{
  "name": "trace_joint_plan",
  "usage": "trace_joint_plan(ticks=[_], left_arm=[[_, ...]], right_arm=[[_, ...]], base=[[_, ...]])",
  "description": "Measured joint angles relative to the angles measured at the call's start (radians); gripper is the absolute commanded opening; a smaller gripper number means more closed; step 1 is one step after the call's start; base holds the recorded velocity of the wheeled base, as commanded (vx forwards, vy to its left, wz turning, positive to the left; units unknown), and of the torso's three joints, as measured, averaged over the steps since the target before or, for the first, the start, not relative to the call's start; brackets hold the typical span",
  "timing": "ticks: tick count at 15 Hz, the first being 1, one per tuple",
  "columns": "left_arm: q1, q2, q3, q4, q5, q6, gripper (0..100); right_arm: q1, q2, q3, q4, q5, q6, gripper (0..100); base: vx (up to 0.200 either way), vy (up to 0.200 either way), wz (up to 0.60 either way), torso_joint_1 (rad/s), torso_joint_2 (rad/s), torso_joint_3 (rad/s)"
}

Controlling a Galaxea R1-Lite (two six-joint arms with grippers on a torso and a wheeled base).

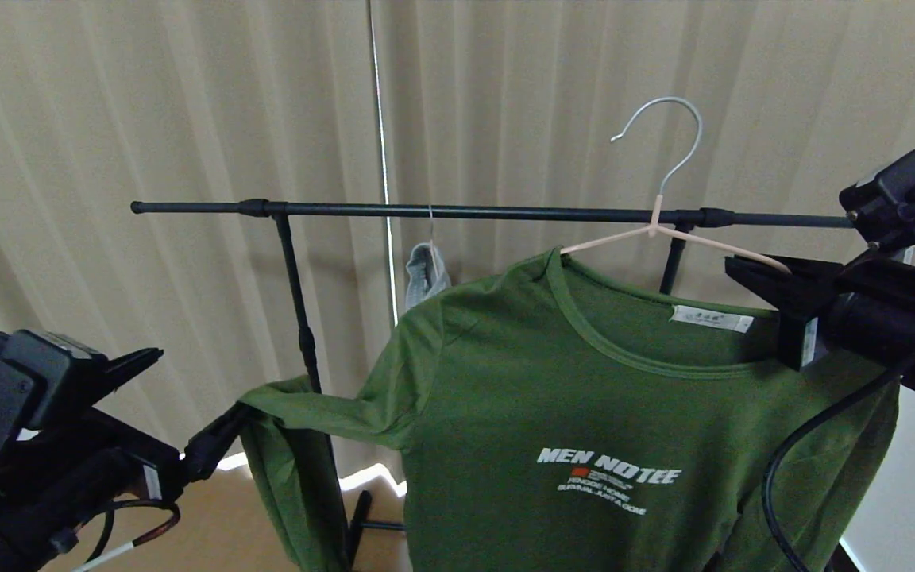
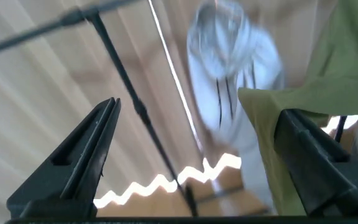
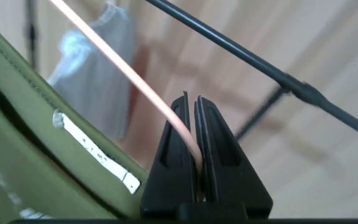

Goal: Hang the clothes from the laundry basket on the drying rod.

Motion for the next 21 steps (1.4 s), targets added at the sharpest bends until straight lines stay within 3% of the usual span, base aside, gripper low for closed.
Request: trace_joint_plan(ticks=[4,6,8,13,17,21], left_arm=[[-0.005,-0.133,0.017,0.005,-0.027,-0.087,100],[-0.01,-0.191,0.051,0.014,-0.116,-0.149,100],[-0.01,-0.221,0.065,0.047,-0.155,-0.155,100],[-0.011,-0.251,0.08,0.072,-0.158,-0.152,100],[-0.012,-0.259,0.083,0.072,-0.159,-0.15,100],[-0.005,-0.247,0.077,0.072,-0.157,-0.153,100]], right_arm=[[-0.047,0.003,-0.001,0.045,-0.009,0.0,0],[-0.083,0.004,-0.001,0.049,-0.013,-0.001,0],[-0.116,0.004,0.002,0.055,-0.019,-0.001,0],[-0.21,-0.006,0.008,0.114,-0.023,-0.001,0],[-0.229,-0.013,0.009,0.169,-0.102,-0.001,0],[-0.235,-0.031,0.029,0.171,-0.135,-0.001,0]], base=[[0.0,0.0,0.0,0.0,0.0,0.0],[0.0,0.0,0.0,0.0,0.0,0.0],[0.0,0.0,0.0,0.0,0.0,0.0],[0.0,0.0,0.0,0.0,0.0,0.0],[0.0,0.0,0.0,0.0,0.0,0.0],[0.0,0.0,0.0,0.0,0.0,0.0]])
